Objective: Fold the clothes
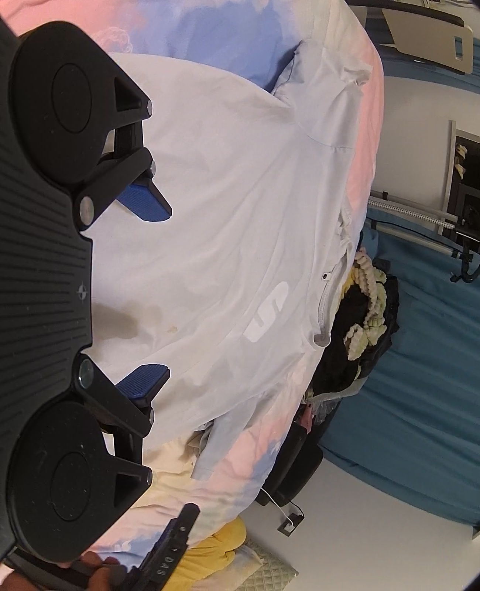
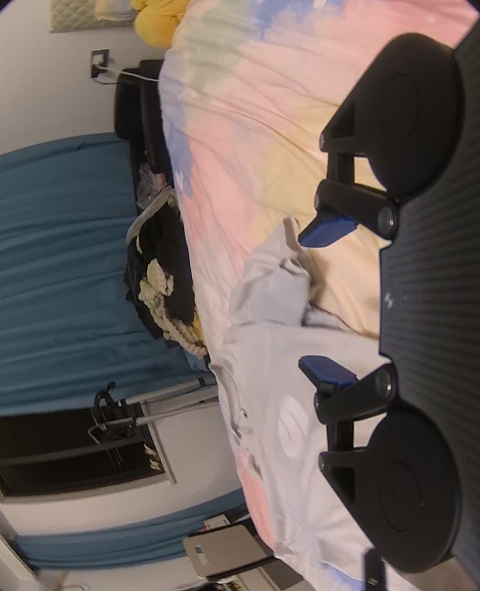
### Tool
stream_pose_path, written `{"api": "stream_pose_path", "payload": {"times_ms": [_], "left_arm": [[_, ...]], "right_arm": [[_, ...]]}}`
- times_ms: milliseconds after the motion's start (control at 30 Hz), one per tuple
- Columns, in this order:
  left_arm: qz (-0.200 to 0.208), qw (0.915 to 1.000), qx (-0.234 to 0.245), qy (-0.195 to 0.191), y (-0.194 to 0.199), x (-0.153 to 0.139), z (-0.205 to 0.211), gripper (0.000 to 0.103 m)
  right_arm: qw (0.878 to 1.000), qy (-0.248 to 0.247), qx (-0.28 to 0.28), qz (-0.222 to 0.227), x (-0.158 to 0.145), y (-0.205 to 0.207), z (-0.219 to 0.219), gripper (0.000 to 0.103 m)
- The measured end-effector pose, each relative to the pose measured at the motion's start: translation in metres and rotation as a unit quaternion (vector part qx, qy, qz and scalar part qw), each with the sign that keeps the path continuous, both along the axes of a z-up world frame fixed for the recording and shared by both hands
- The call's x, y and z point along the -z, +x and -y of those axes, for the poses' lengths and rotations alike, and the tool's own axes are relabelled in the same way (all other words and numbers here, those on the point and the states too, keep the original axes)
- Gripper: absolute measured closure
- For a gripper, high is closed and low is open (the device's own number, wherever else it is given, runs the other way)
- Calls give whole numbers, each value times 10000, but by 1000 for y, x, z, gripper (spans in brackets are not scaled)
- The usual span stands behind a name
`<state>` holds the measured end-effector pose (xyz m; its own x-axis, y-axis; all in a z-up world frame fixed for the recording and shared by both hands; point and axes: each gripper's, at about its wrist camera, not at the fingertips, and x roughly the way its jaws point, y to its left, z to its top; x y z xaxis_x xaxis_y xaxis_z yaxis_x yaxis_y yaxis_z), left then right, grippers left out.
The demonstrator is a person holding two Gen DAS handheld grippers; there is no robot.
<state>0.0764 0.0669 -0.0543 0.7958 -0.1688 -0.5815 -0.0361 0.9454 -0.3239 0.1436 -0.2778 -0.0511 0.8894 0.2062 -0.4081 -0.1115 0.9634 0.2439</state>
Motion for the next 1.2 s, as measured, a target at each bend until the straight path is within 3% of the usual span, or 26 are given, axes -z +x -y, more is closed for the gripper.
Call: {"api": "stream_pose_path", "payload": {"times_ms": [67, 133, 267, 533, 700, 733, 833, 1000, 1200], "left_arm": [[-42, 10000, -10, -20, 1, 2, 0, 16], [-70, 10000, -19, -27, 3, 3, 2, 16], [-86, 10000, -6, 18, 6, 4, 4, 16], [-167, 9996, 187, 119, 15, 10, 15, 16], [-205, 9994, 263, 118, 16, 14, 19, 16], [-210, 9993, 276, 114, 16, 14, 19, 16], [-208, 9993, 271, 118, 18, 15, 19, 16], [-147, 9995, 263, 1, 18, 12, 19, 16], [-30, 9998, 196, -36, 22, 12, 17, 16]], "right_arm": [[9997, 200, 120, -114, 2, 16, 17, 38], [9956, 827, 321, -299, 7, 33, 43, 39], [9708, 2234, 527, -692, 27, 62, 88, 42], [9412, 3116, 527, -1196, 60, 100, 98, 46], [9417, 3066, 467, -1307, 76, 132, 89, 50], [9430, 3039, 465, -1276, 78, 137, 87, 55], [9525, 2779, 380, -1183, 76, 149, 78, 100], [9663, 2378, 721, -675, 51, 157, 85, 101], [9816, 1622, 990, -165, 1, 212, 113, 101]]}}
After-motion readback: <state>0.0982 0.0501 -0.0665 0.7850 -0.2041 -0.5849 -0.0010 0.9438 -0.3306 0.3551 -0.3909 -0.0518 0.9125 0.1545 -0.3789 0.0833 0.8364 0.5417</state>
